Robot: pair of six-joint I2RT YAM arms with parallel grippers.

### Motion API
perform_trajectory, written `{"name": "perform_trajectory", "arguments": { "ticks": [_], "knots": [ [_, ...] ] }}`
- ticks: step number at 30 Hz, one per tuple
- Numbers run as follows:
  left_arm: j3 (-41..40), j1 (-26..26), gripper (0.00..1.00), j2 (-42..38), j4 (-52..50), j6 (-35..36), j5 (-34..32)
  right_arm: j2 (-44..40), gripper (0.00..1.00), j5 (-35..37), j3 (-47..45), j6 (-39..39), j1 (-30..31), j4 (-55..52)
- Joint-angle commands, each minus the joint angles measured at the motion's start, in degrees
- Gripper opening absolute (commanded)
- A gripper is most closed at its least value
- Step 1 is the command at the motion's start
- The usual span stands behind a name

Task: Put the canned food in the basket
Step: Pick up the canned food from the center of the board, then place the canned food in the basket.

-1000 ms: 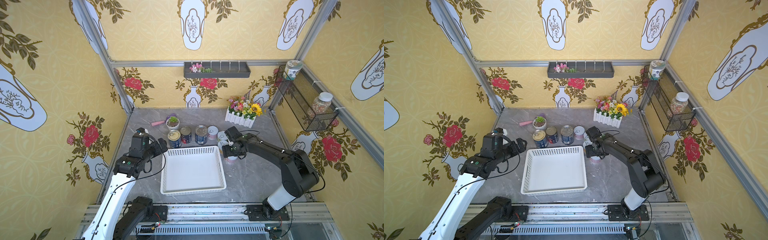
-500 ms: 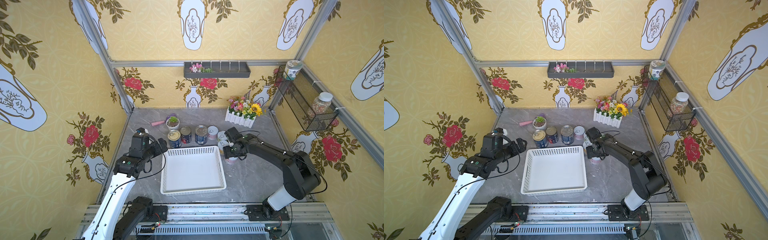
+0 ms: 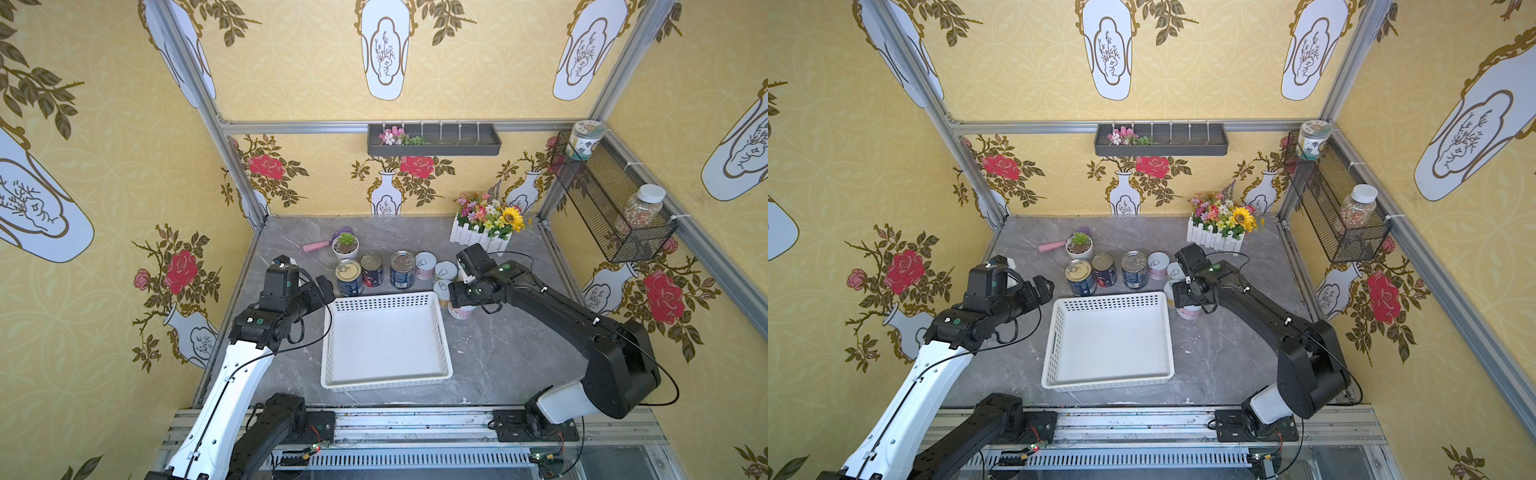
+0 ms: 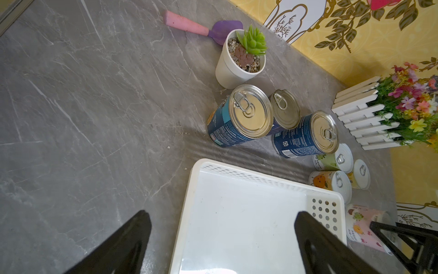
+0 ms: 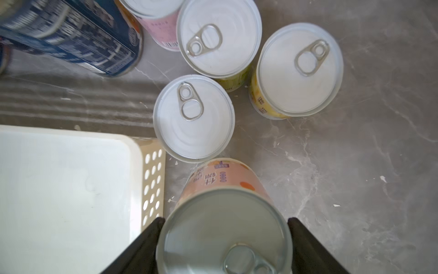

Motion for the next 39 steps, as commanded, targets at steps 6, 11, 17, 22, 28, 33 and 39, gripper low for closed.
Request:
{"name": "perform_trajectory", "arguments": {
  "ticks": [6, 11, 17, 22, 28, 33, 39],
  "knots": [
    [-0.4, 2.7, 1.0, 1.9, 1.6, 0.6, 2.2, -6.9, 0.67, -0.2, 6.1, 1.2, 2.0, -4.9],
    [-0.5, 2.9, 1.0, 1.9, 1.7, 0.5, 1.8, -7.5, 0.65, 0.8, 10.4, 2.3, 5.6, -7.4],
    [-0.5, 3.2, 1.0, 2.0, 1.7, 0.5, 1.9, -4.3, 0.64, 3.5, 14.9, 4.0, 12.9, -8.0],
    [-0.5, 3.3, 1.0, 1.7, 1.7, 0.5, 1.8, 0.9, 0.64, 5.0, 17.6, 4.6, 17.2, -7.0],
    [-0.5, 3.3, 1.0, 1.9, 1.7, 0.5, 2.0, 7.1, 0.64, 5.0, 19.6, 4.6, 18.3, -5.6],
    [-0.5, 3.4, 1.0, 1.9, 1.7, 0.5, 2.1, 11.6, 0.64, 5.0, 19.6, 4.3, 18.3, -3.6],
    [-0.5, 3.7, 1.0, 2.0, 1.7, 0.5, 2.2, 17.7, 0.64, 5.2, 21.8, 3.5, 18.0, -3.6]
  ]
}}
